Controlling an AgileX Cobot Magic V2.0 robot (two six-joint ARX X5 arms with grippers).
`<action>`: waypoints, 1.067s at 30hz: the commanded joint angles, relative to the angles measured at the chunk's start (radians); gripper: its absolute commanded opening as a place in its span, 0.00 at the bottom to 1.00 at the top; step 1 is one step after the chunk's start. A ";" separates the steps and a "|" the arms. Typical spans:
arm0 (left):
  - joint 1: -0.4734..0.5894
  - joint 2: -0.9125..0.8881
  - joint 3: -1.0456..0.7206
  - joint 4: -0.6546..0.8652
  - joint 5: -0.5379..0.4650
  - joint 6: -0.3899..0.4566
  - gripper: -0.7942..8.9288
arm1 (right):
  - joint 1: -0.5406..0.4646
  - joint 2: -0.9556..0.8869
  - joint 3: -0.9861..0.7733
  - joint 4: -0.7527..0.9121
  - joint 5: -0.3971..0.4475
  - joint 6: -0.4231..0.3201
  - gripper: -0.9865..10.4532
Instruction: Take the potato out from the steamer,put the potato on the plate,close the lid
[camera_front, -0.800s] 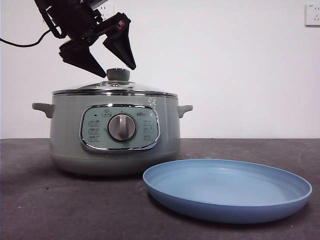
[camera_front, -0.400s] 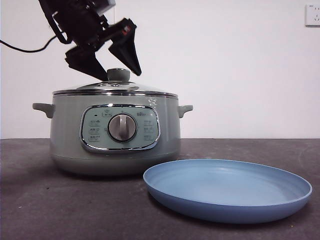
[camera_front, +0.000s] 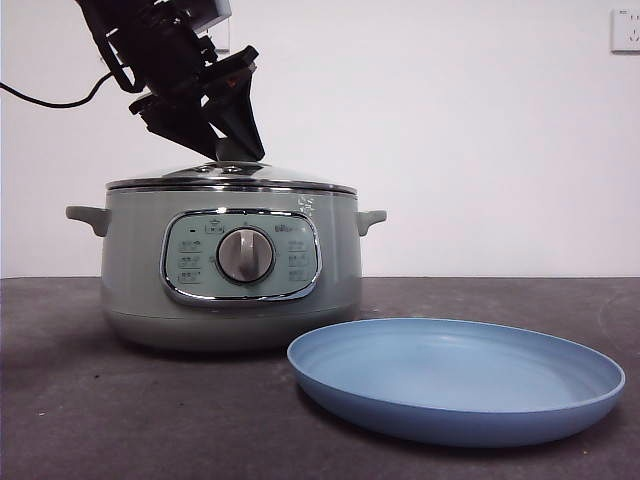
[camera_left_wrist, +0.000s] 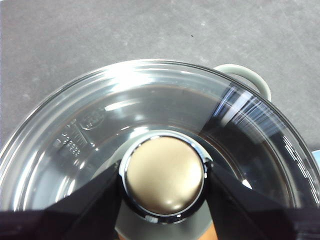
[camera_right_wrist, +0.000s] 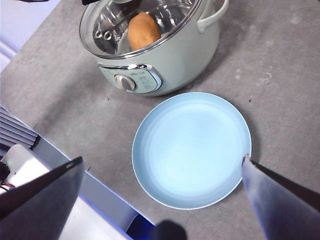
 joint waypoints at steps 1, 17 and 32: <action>-0.003 -0.011 0.001 0.012 0.009 0.002 0.07 | 0.003 0.000 0.003 0.006 0.002 0.006 0.61; 0.017 -0.314 0.062 -0.150 -0.040 -0.059 0.07 | 0.076 0.111 0.003 0.169 -0.006 0.112 0.61; 0.039 -0.746 0.062 -0.604 -0.202 -0.096 0.07 | 0.414 0.726 0.397 0.349 0.093 0.098 0.61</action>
